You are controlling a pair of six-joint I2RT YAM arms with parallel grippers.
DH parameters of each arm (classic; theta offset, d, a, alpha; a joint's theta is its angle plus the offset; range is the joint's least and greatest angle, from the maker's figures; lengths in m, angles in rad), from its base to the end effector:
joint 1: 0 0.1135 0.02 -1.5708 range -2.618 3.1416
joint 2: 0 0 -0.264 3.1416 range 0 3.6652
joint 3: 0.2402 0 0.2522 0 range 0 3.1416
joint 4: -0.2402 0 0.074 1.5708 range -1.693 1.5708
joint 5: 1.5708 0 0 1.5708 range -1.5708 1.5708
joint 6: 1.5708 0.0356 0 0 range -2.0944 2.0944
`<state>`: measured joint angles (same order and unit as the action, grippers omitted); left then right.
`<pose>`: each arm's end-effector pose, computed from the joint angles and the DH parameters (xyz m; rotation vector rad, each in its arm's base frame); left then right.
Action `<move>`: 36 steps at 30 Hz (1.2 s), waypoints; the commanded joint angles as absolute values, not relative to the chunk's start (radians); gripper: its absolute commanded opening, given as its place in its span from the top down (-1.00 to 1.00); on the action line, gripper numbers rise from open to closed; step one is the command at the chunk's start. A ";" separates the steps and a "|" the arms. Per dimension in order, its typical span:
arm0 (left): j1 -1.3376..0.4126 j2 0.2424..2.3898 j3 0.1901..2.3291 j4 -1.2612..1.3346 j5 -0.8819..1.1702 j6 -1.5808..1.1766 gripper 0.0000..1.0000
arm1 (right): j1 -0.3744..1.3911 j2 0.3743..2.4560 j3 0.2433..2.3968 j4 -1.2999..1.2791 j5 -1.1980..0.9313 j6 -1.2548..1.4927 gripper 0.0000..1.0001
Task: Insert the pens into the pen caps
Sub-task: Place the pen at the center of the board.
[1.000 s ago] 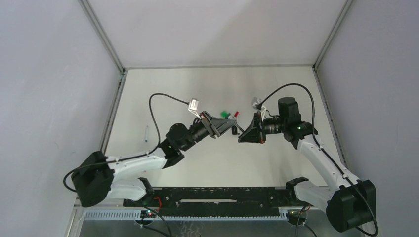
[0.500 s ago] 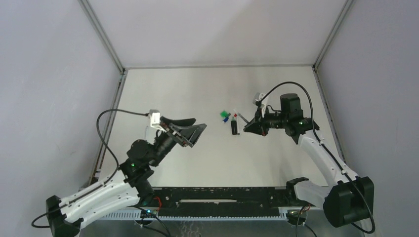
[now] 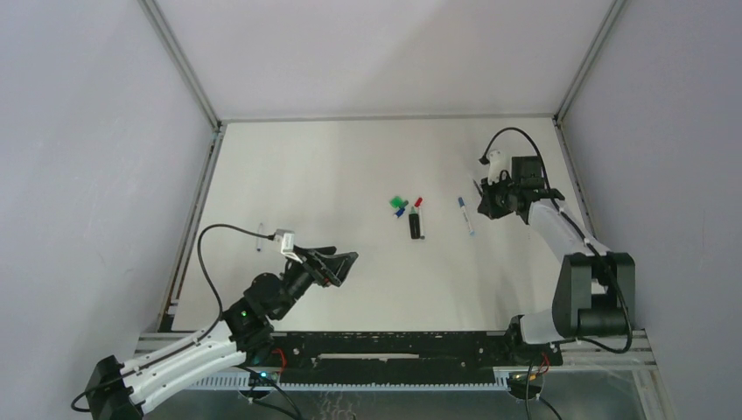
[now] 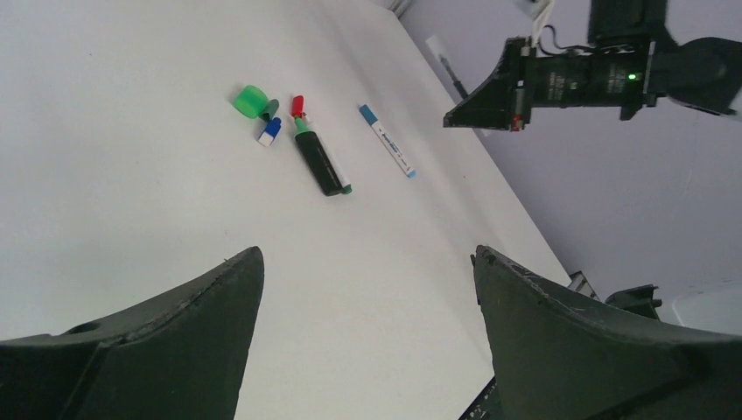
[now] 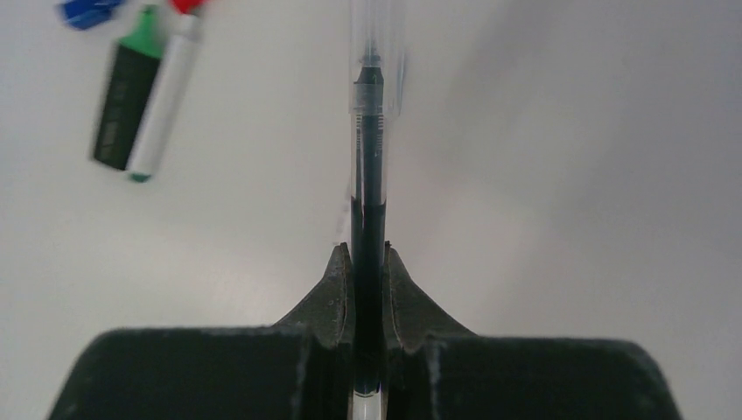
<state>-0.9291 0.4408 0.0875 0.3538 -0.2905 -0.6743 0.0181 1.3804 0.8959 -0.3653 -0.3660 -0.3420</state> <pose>0.0919 -0.1060 0.1977 -0.0298 1.6659 -1.0174 0.2853 0.0179 0.2312 -0.5848 2.2932 0.2877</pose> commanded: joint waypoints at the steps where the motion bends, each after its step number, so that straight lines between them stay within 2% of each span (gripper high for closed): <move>1: -0.923 0.432 0.091 0.377 -0.319 -0.662 -0.84 | -0.024 1.470 0.969 -0.378 -0.206 -0.276 1.00; 13: -0.923 0.449 0.064 0.421 -0.305 -0.692 -0.84 | -0.054 1.689 1.066 -0.474 -0.240 -0.213 0.86; 21: -0.923 0.471 0.082 0.414 -0.275 -0.716 -0.83 | -0.055 1.739 1.098 -0.509 -0.295 -0.198 0.55; 27: -0.924 0.464 0.177 0.298 -0.245 -0.686 -0.83 | -0.064 1.717 1.103 -0.519 -0.321 -0.198 0.32; 36: -0.923 0.475 0.295 0.158 -0.204 -0.672 -0.83 | -0.089 1.539 1.116 -0.576 -0.452 -0.273 0.28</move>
